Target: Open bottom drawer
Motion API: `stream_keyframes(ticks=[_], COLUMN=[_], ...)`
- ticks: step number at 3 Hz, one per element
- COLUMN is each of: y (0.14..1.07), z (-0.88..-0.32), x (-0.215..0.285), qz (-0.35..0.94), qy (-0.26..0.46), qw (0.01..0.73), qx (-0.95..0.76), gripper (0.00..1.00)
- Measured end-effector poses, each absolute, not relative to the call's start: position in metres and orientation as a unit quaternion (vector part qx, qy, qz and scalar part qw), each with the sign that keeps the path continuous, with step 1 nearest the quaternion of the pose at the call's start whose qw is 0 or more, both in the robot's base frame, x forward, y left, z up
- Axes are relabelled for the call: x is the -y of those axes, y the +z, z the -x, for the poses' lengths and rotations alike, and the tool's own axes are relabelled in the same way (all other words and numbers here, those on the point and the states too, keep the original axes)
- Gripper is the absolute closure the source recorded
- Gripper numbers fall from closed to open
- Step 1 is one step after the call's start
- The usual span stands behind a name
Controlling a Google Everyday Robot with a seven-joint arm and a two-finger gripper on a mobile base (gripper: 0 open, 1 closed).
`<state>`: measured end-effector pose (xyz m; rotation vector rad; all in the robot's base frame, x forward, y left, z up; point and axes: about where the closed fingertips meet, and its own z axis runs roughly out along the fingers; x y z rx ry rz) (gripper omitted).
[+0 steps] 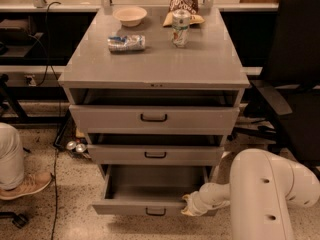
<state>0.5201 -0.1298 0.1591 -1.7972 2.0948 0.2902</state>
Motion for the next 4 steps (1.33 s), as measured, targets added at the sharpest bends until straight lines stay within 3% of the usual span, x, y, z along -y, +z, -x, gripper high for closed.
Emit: stream_keyframes(ticks=[1, 4], y=[0.1591, 0.1591], z=[-0.5201, -0.5199], x=[0.1298, 0.1297], qz=[0.637, 0.637], qy=[0.103, 0.103], qw=[0.182, 0.182], qx=[-0.742, -0.742], gripper=[1.00, 0.35])
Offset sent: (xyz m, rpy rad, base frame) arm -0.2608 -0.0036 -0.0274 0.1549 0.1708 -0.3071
